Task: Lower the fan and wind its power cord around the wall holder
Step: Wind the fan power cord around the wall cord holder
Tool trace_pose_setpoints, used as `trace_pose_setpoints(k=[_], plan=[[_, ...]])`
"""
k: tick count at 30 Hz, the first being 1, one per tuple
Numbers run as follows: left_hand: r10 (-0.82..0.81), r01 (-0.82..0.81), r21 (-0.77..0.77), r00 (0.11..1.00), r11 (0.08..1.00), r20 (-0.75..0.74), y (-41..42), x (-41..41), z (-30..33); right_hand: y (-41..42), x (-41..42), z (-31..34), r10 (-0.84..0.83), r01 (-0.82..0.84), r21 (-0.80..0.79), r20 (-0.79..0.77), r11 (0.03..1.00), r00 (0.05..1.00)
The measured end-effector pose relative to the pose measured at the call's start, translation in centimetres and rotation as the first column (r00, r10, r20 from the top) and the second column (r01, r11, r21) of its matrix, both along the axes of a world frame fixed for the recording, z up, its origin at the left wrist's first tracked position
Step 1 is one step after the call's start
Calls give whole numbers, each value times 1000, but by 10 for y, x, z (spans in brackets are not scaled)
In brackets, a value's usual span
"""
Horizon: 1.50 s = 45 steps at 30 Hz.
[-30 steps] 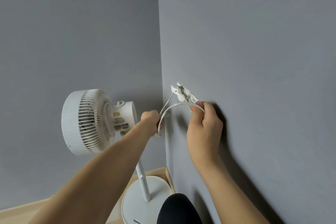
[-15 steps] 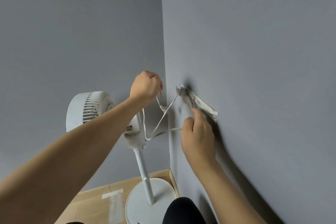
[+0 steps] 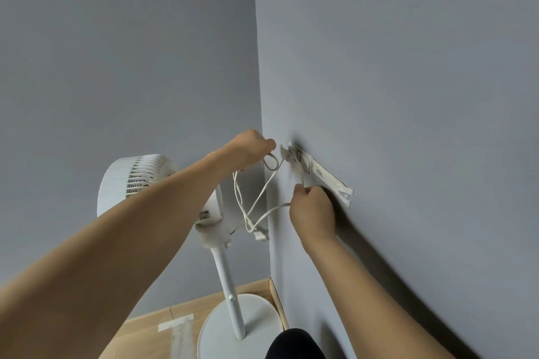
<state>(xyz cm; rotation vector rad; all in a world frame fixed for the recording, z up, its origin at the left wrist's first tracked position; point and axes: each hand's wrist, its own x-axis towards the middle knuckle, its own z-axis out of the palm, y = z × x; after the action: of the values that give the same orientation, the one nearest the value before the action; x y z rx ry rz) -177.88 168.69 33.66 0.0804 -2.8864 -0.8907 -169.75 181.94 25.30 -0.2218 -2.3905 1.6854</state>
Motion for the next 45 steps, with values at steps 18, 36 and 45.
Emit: trace_pose_setpoints(k=[18,36,45], plan=[[-248,260,122,963,958,-108,12,-25,-12,-31,-10,-4,-277,289,-708,137,645,951],[-348,336,-134,935,932,-74,24,-33,6,-30,-27,-27,-210,161,-258,-174,953,962],[-195,186,113,978,976,75,-10,-27,5,-30,-53,-29,-224,198,-154,-174,968,959]])
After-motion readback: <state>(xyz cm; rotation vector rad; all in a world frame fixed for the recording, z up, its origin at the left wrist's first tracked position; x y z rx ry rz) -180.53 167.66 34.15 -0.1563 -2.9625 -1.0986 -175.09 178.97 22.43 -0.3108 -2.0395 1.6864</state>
